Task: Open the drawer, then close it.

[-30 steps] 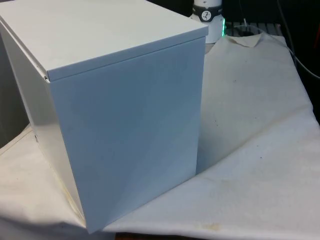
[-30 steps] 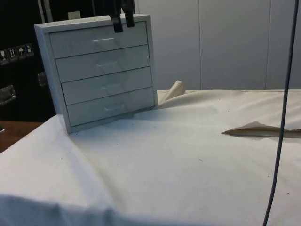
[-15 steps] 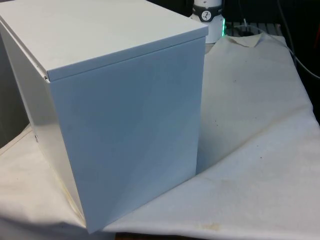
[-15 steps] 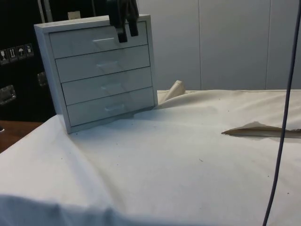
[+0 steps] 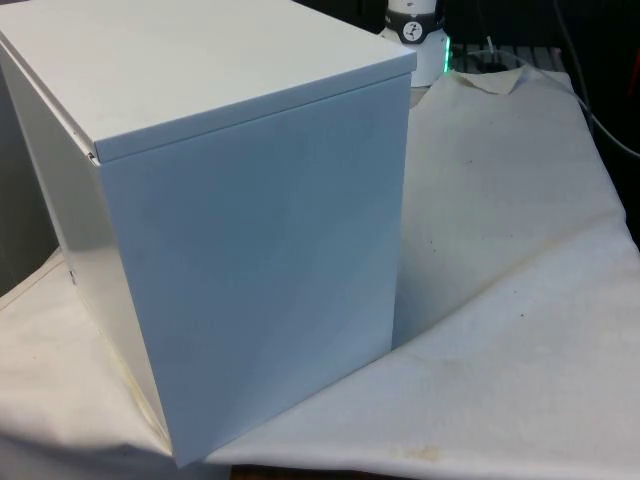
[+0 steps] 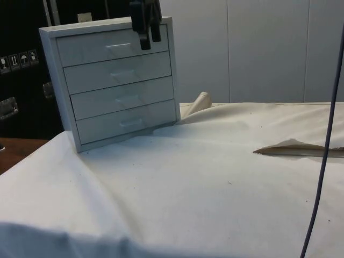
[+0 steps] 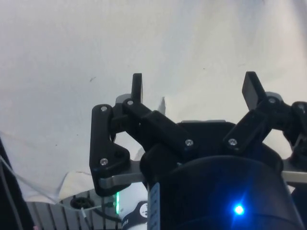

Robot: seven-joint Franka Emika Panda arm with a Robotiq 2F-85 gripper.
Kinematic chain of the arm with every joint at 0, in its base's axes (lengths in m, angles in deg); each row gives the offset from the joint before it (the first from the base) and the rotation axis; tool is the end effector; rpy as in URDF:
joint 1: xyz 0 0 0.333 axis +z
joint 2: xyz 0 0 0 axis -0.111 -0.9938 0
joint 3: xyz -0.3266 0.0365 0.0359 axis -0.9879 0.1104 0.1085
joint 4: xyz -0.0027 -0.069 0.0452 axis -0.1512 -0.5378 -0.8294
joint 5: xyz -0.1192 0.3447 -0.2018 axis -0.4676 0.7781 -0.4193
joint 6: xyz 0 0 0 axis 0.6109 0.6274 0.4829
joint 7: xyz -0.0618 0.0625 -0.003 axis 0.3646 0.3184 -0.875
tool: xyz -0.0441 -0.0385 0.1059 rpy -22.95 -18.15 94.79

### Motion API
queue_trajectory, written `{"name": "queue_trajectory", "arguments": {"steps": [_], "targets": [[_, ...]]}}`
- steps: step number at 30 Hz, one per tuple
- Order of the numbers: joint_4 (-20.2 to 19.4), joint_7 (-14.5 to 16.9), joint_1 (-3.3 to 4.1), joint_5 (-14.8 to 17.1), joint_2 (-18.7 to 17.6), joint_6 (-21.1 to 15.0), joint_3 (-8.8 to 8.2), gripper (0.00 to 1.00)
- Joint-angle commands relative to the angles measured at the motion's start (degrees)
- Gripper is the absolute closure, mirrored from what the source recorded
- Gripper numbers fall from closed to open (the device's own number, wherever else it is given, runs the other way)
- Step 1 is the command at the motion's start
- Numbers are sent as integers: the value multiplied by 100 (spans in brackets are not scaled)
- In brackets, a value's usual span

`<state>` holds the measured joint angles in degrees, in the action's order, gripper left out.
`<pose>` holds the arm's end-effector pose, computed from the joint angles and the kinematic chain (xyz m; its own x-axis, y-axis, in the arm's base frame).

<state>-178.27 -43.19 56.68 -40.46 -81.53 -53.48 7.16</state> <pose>0.5642 -0.0014 0.4331 0.9964 0.0846 0.0002 0.0844 -0.9938 0.0728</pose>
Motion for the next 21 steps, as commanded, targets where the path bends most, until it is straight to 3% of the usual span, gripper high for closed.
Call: {"name": "queue_trajectory", "arguments": {"steps": [1,2,3,7,21], "targets": [[-57,-29,0,-132,63,-115,11,0],[0,0,0,0,0,0,0,0],[-74,-23,0,-160,80,-126,11,0],[-132,-74,0,-281,155,-132,34,0],[-120,0,0,-195,115,-63,23,0]]}}
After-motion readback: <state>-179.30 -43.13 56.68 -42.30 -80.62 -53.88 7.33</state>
